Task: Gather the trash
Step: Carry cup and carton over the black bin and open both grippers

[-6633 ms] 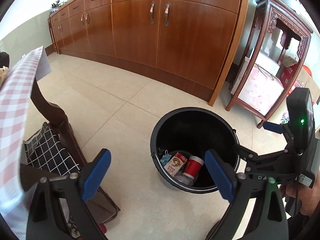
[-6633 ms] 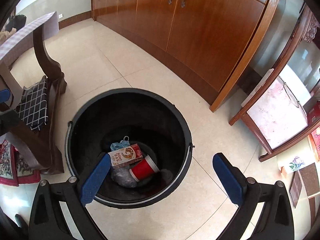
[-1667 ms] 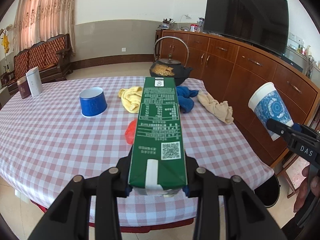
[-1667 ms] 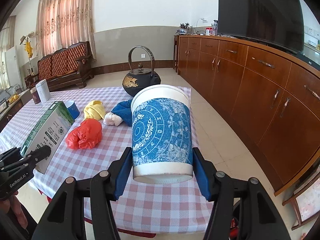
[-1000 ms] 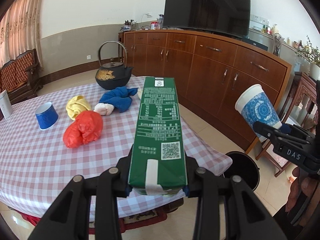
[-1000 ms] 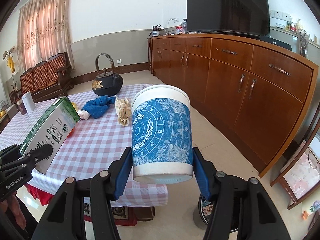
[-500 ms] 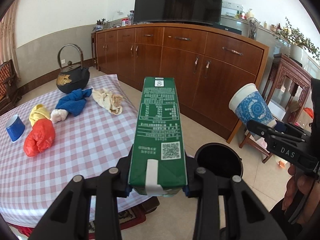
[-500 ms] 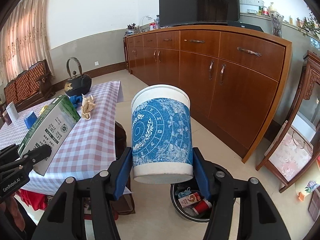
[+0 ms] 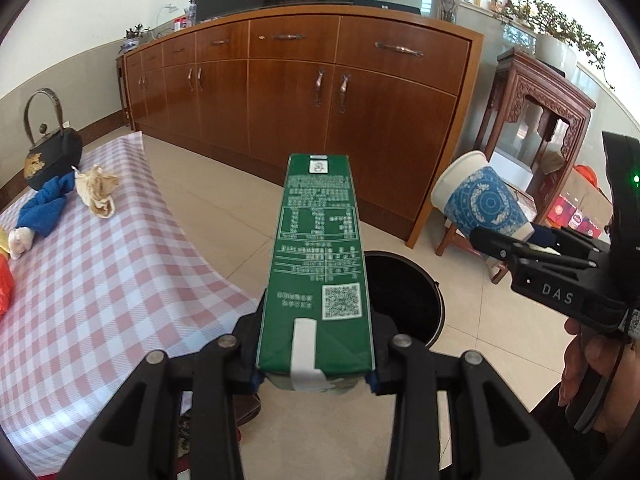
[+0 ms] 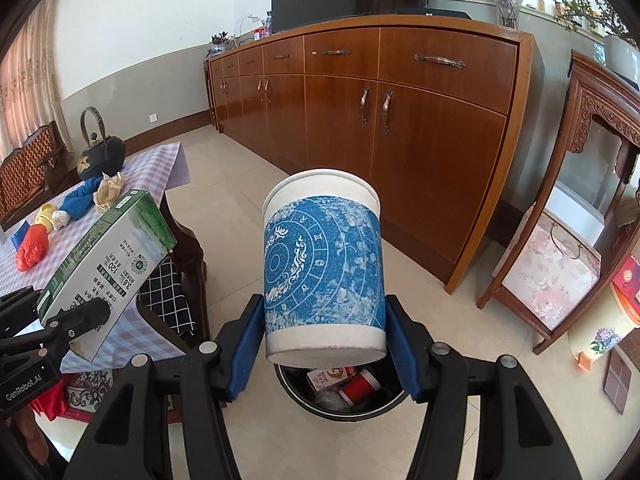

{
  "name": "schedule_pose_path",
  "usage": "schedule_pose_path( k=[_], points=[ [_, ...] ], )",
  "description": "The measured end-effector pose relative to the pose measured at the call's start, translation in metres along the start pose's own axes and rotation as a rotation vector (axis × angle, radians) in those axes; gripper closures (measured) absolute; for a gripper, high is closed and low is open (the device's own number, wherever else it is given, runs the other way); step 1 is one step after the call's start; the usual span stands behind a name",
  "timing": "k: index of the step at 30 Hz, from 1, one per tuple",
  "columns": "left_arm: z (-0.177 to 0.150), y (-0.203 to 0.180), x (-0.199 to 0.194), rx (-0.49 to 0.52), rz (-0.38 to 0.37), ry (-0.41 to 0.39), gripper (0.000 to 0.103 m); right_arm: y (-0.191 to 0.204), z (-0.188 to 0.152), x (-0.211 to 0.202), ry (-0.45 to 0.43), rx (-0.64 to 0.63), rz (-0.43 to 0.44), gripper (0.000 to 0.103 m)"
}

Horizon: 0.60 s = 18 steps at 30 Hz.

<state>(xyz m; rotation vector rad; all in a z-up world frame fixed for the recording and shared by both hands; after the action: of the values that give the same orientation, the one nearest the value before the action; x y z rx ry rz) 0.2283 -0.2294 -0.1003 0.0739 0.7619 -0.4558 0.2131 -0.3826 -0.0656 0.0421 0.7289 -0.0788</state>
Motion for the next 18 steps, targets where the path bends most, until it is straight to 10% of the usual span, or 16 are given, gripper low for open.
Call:
schedule_pose_path(
  k=[18],
  points=[
    [-0.024, -0.06, 0.099, 0.061, -0.125, 0.181, 0.064, -0.051, -0.059, 0.083, 0.174, -0.072, 0.03, 0.042]
  ],
)
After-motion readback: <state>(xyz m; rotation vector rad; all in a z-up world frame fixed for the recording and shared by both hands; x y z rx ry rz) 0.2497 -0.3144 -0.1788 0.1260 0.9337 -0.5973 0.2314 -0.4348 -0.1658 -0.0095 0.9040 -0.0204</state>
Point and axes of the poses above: each gripper's, at about its wrist camera, not at the fingertips, and x roughly the way its jaws point, y to its left, z to its top, the point moved 9 cm from there along x, roughly the way its jaws point
